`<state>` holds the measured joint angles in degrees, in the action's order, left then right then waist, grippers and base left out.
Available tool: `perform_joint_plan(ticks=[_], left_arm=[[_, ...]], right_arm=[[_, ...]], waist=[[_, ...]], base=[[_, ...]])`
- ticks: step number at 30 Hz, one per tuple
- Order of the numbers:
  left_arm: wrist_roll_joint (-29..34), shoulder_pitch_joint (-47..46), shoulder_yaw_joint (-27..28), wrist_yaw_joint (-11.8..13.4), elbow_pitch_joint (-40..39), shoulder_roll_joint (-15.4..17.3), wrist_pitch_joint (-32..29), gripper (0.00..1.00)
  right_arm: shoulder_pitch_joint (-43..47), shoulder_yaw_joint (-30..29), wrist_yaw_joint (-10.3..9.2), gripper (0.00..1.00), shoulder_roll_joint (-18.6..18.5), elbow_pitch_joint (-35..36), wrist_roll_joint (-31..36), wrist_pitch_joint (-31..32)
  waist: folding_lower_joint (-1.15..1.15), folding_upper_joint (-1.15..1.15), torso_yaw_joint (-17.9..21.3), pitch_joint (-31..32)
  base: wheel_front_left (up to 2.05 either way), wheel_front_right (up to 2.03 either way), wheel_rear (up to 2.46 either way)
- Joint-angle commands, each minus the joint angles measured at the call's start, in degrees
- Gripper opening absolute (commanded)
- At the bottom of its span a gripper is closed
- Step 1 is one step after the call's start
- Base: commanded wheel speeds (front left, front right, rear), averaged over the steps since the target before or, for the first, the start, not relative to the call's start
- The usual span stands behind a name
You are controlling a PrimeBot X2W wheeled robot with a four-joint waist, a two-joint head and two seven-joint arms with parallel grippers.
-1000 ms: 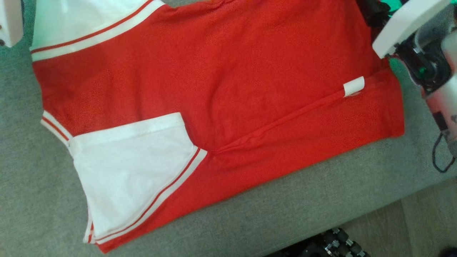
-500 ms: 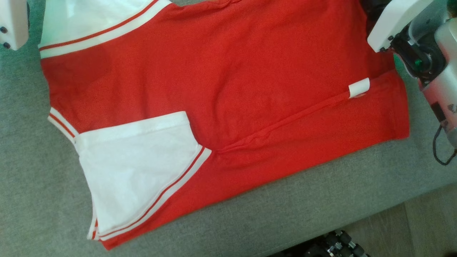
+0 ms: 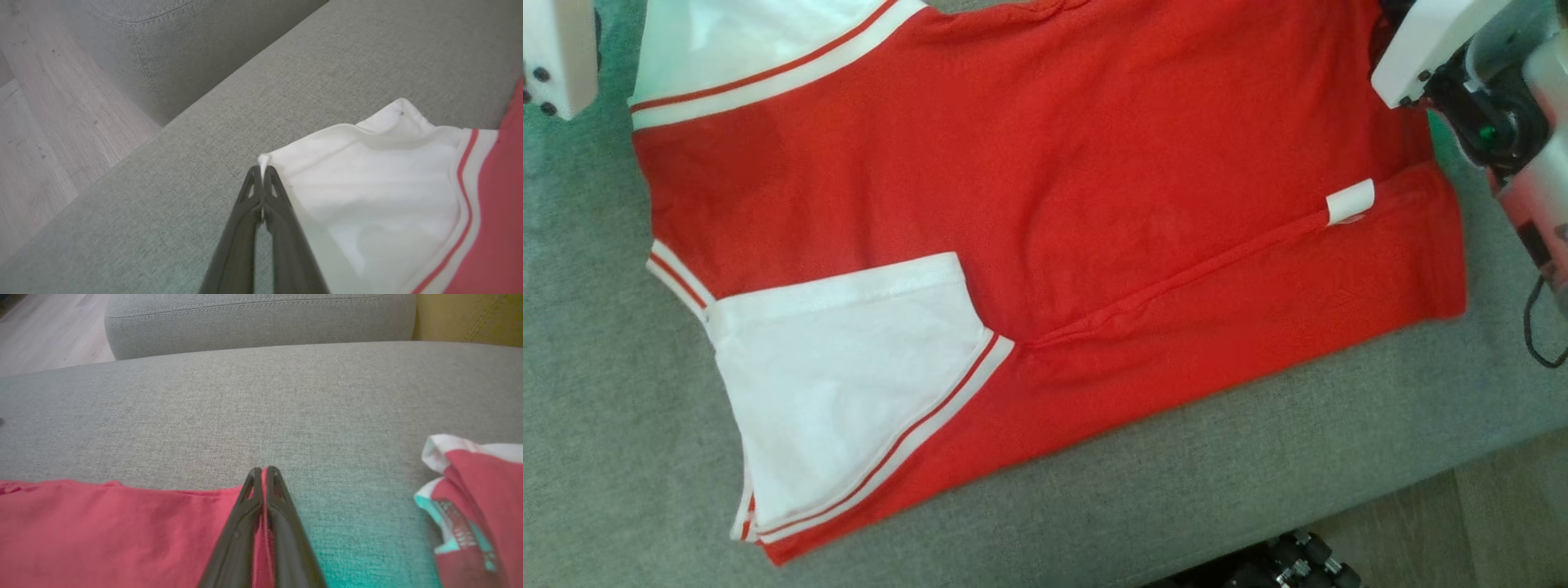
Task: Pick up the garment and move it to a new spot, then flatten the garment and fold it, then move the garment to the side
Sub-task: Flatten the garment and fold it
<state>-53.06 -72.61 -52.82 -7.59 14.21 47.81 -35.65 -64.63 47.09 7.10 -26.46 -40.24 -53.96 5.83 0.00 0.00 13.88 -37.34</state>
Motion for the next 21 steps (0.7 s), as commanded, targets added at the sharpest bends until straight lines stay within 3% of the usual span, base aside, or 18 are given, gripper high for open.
perform_joint_plan(ticks=[1,6,14,21], left_arm=[[-0.16,-3.22,2.47,0.11,-1.44,2.42,0.73,0.0],[1.02,-4.72,1.28,0.11,-2.81,2.83,5.27,0.0],[3.3,-8.06,0.76,0.1,-1.17,2.02,18.58,0.0],[0.42,-7.2,-1.74,0.1,-1.3,1.71,25.91,0.0]], right_arm=[[-0.38,0.02,0.39,0.0,-1.38,0.58,-0.33,-0.95],[-1.64,0.03,0.39,0.0,-1.7,0.04,-1.39,-3.23],[-1.7,-0.54,0.39,0.0,-3.44,1.02,-5.25,-6.94],[1.29,-0.05,0.39,0.0,-6.34,2.72,-8.21,-9.7]], waist=[[0.0,0.0,-0.05,-0.01],[0.0,0.0,-0.09,-0.07],[0.0,0.0,-0.82,1.46],[0.0,0.0,-2.58,4.82]], base=[[0.0,0.0,0.0],[0.0,0.0,0.0],[0.0,0.0,0.0],[0.0,0.0,0.0]])
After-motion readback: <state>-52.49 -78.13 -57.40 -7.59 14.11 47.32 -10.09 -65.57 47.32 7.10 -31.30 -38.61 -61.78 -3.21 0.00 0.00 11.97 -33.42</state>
